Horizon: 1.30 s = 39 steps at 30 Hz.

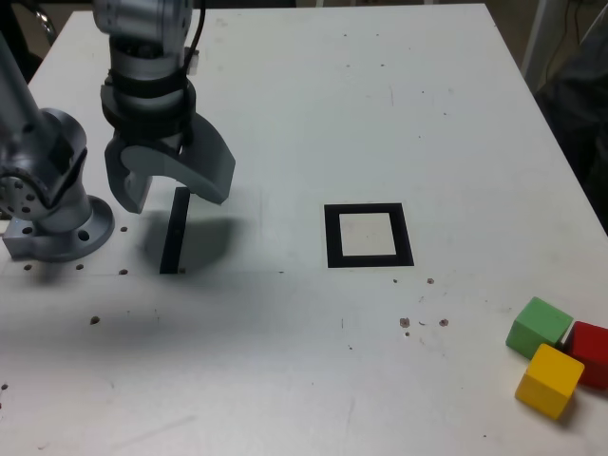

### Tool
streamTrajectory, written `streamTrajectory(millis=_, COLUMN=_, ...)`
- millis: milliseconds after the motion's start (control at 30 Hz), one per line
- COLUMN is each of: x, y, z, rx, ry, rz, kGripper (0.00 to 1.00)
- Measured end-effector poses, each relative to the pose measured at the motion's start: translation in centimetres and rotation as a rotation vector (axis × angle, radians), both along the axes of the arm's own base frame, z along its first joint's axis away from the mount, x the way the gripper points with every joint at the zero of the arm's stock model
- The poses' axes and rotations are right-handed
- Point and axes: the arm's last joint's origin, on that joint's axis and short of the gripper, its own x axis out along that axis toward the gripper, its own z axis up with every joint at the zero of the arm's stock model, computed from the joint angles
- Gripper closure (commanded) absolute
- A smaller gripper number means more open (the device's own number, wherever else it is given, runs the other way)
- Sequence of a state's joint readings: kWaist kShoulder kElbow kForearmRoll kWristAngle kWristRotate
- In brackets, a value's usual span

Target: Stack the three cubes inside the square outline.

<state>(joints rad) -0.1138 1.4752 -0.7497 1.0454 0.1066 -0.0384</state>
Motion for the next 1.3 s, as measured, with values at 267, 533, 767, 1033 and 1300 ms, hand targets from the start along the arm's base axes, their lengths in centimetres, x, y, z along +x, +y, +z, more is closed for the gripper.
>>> streamTrajectory(millis=267, x=-0.1, y=0.0, z=0.2, rx=0.001, ry=-0.008, rz=0.000, kGripper=0.01)
streamTrajectory(millis=533, x=0.8, y=0.0, z=1.5, rx=0.013, ry=-0.038, rz=-0.004, kGripper=0.01)
streamTrajectory(millis=767, x=2.1, y=-1.0, z=3.4, rx=-0.007, ry=-0.099, rz=-0.042, kGripper=0.01)
streamTrajectory(millis=1033, x=5.9, y=-3.6, z=6.8, rx=-0.001, ry=-0.132, rz=-0.111, kGripper=0.01)
streamTrajectory(millis=1300, x=10.0, y=-6.6, z=8.5, rx=0.001, ry=-0.121, rz=-0.183, kGripper=0.01)
